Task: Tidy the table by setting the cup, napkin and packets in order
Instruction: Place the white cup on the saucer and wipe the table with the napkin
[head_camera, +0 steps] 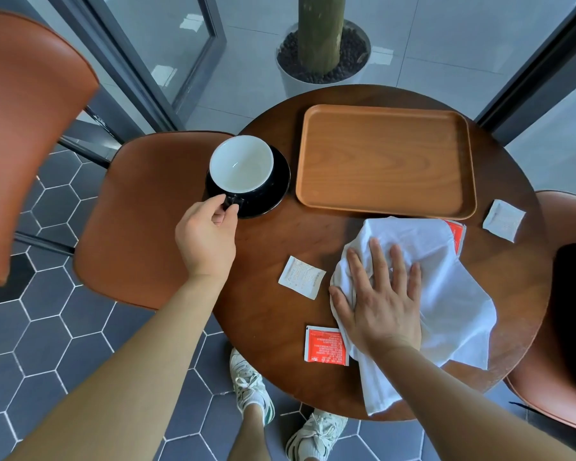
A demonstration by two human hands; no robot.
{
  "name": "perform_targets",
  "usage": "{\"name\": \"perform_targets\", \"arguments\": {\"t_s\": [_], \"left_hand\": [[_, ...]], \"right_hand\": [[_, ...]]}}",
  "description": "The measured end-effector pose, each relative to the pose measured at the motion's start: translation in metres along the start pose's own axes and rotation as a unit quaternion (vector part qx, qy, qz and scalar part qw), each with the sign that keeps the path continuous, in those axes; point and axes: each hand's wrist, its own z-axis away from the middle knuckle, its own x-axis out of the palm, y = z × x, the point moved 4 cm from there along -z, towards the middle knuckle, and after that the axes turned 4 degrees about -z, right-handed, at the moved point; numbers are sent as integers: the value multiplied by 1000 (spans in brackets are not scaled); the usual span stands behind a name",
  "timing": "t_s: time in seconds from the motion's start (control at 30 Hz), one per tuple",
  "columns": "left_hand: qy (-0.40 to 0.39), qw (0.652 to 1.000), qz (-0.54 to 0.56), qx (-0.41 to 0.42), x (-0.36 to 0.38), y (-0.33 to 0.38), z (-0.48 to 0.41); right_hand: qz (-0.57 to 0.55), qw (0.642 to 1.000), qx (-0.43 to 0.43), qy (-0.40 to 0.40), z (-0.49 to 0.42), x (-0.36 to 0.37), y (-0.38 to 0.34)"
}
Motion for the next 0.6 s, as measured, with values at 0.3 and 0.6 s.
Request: {"name": "perform_targets", "arguments": {"t_s": [0.3, 0.6], "left_hand": [[-9, 1000, 16, 3, 0, -5, -4], [-6, 999, 21, 24, 0, -5, -9]], "right_hand": [[-2, 1000, -1, -6, 0, -1, 0], [-1, 1000, -5, 5, 0, 1, 1]]}}
